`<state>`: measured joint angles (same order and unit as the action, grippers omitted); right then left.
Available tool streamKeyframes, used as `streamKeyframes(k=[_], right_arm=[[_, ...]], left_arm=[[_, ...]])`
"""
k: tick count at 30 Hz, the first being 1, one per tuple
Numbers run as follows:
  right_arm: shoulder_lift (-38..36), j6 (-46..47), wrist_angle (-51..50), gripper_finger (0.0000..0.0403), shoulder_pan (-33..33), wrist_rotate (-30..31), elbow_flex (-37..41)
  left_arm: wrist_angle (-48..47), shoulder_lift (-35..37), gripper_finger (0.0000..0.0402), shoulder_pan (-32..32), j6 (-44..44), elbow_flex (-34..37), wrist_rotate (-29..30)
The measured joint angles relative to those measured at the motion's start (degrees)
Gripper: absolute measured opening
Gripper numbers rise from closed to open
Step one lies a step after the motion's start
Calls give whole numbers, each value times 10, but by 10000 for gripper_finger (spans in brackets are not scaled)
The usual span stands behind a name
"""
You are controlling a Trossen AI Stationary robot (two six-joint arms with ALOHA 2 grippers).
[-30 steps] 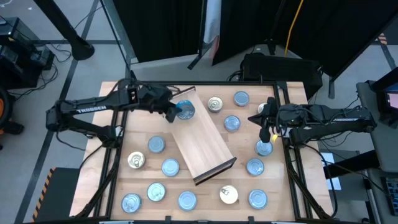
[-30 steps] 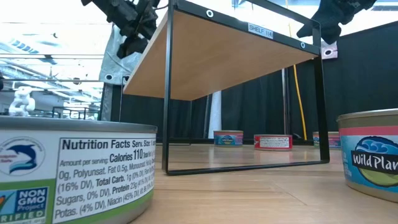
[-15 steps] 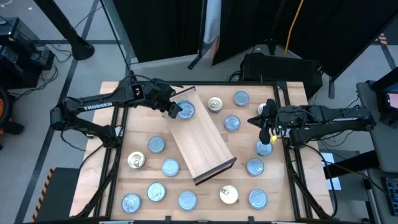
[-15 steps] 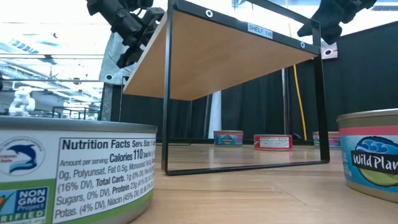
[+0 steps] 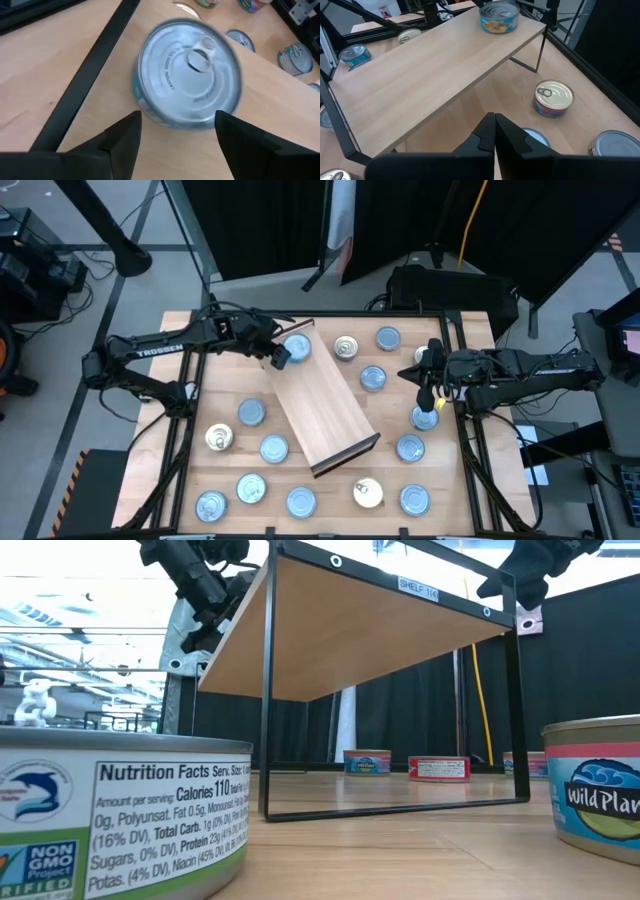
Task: Stack canned seafood by type on shelf
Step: Put the yellow-blue tuna can on the shelf
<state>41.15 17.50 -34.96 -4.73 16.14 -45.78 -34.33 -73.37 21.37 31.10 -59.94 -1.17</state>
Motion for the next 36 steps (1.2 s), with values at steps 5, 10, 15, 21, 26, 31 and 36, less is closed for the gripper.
streamKeyframes(k=[5, 10, 15, 21, 26, 31, 36], right_arm=[[0, -2, 0, 0, 0, 0, 0], [0, -6, 0, 0, 0, 1, 0], [0, -17, 9, 0, 0, 3, 0], [0, -15, 14, 0, 0, 3, 0], [0, -15, 14, 0, 0, 3, 0], [0, -16, 13, 0, 0, 3, 0], [0, -17, 13, 0, 0, 3, 0]], left_arm=[[-43, 27, 252, -6, -38, -29, 25], [-66, 46, 253, -43, -103, -68, 94], [-19, 8, 238, -98, -186, -65, 153], [25, -65, 182, -125, -220, -63, 203], [39, -97, 133, -121, -229, -63, 252], [36, -107, 107, -103, -229, -63, 256], [27, -104, 102, -90, -226, -64, 255]])
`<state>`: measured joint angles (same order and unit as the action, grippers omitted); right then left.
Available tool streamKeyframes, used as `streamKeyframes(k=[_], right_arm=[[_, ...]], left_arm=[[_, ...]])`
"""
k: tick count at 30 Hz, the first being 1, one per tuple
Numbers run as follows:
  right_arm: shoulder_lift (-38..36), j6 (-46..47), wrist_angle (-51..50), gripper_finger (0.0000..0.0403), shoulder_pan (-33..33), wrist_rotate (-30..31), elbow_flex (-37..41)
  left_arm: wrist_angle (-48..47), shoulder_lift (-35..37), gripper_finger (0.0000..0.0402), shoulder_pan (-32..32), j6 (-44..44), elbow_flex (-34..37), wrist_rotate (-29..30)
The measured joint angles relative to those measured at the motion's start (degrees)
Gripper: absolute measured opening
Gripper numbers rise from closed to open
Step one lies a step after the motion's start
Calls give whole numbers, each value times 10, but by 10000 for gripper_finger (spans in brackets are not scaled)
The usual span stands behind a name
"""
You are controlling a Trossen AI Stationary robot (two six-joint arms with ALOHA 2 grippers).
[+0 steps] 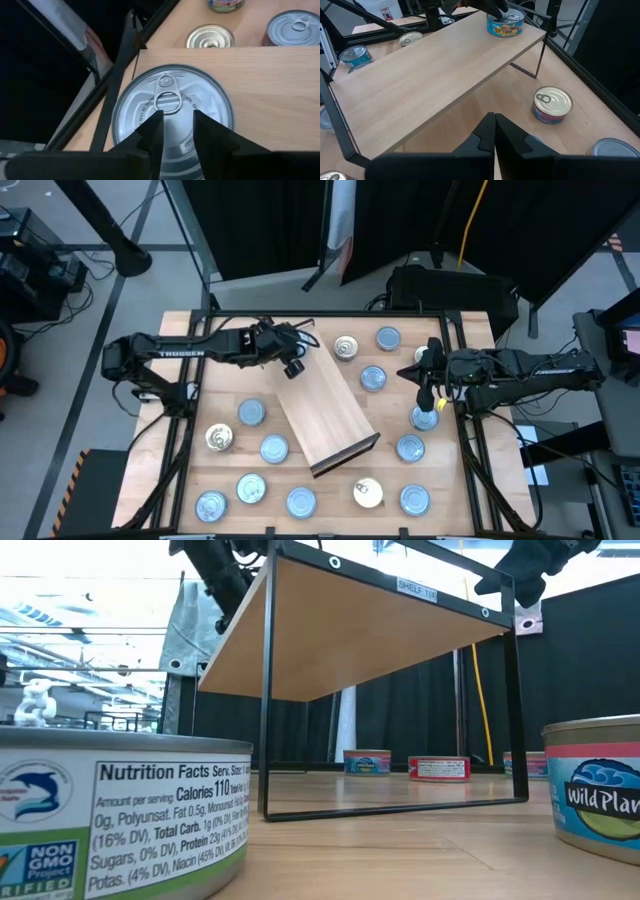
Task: Stack canned seafood by type on shelf
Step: Put the yellow-blue tuna can on the shelf, then stack the yellow-blue tuna can on top of the yellow-blue tuna can on the shelf
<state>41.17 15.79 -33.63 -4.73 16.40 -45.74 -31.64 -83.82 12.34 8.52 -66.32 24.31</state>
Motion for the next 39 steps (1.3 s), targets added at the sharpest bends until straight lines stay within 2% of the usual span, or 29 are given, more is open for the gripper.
streamKeyframes(k=[9, 14, 17, 19, 25, 29, 34, 36, 39], right_arm=[[0, -11, 0, 0, 0, 3, 0], [0, -4, -20, 0, 0, 44, 0], [0, 55, -61, 0, 0, 61, 7], [-2, 113, -99, 0, 0, 52, 27], [-2, 309, -161, 0, -9, -60, 122], [-2, 397, -161, 0, -17, -98, 164], [0, 448, -156, 0, -17, -74, 168], [4, 453, -151, 0, -17, -75, 168], [16, 453, -151, 0, -17, -88, 168]], left_arm=[[-17, 35, 102, -29, 0, -18, 0], [-25, 63, 101, -67, -1, -40, -1], [-34, 82, 101, -103, 6, -45, 0], [-63, 94, 101, -131, 25, -45, 1], [-165, 106, 102, -232, 125, -45, 7], [-175, 92, 102, -311, 154, -45, 42], [-174, 69, 102, -400, 162, -26, 160], [-177, 65, 102, -418, 160, -12, 184], [-192, 66, 102, -422, 176, 1, 189]])
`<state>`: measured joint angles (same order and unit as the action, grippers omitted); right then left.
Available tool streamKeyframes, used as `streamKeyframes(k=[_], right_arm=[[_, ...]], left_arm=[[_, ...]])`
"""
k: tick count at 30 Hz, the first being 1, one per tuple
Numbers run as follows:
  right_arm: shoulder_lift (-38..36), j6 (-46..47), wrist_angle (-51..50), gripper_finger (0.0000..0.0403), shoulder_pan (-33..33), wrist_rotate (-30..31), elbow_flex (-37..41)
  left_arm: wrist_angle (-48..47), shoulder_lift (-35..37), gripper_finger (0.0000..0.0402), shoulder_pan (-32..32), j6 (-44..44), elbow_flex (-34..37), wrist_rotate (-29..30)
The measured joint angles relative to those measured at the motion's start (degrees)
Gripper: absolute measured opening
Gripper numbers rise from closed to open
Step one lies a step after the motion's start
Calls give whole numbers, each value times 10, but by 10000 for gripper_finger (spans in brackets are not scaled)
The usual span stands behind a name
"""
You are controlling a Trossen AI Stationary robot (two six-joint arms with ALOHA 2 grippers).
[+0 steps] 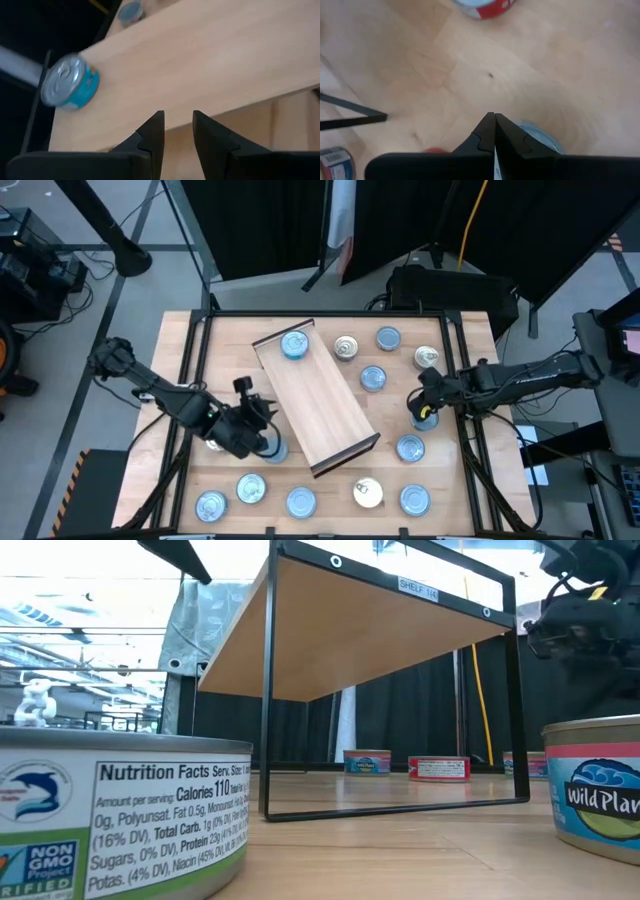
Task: Stack canned seafood by type on shelf
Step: Stack the yellow-blue tuna can on top of the yellow-blue tuna can on the shelf
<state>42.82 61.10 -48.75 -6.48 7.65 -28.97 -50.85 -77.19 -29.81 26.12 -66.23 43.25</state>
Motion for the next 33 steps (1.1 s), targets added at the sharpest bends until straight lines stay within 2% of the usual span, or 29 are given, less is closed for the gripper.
streamKeyframes(k=[8, 16, 19, 33], right_arm=[[74, 2, 5, 0, -4, -42, 0], [133, -22, 0, 0, -8, -32, 0], [145, -31, 8, 0, -7, -16, 0], [170, -47, 25, 0, -6, -16, -2]], left_arm=[[-4, 0, 102, -10, 36, 0, -6], [5, 0, 102, -18, 51, 0, -8], [7, 0, 102, -18, 51, 0, -8], [7, 0, 102, -18, 45, 0, -8]])
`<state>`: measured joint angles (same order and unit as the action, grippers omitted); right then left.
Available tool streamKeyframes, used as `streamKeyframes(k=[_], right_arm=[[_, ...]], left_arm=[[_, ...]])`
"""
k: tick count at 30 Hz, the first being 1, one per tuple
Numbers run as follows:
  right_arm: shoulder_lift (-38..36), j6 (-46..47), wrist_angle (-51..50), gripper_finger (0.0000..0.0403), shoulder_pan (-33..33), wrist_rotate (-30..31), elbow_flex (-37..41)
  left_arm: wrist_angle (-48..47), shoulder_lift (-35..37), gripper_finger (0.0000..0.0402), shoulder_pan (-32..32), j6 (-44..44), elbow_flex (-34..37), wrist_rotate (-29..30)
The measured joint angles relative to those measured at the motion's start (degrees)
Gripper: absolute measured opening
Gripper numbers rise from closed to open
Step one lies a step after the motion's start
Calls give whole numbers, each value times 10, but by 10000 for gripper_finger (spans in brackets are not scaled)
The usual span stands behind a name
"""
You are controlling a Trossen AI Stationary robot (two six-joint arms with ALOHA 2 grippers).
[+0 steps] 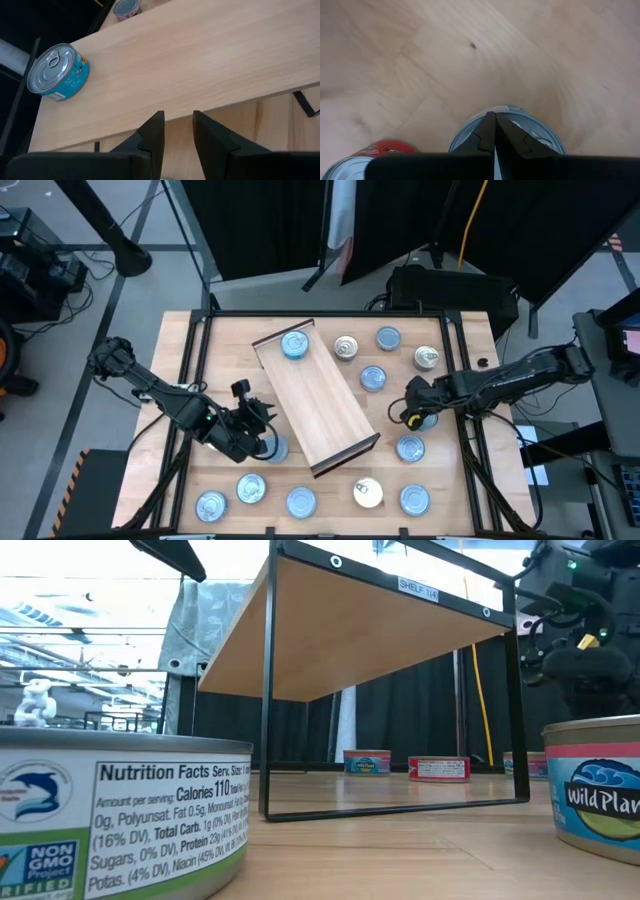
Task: Stack canned seafood by type on shelf
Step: Stack the yellow-blue tuna can on top of the yellow-blue tuna can on the shelf
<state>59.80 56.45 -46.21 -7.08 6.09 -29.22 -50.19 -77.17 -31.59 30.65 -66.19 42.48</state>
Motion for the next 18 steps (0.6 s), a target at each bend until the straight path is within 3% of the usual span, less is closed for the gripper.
streamKeyframes(k=[18], right_arm=[[80, -117, 81, 0, 95, -24, 0]], left_arm=[[0, 0, 102, 0, 0, 0, 0]])
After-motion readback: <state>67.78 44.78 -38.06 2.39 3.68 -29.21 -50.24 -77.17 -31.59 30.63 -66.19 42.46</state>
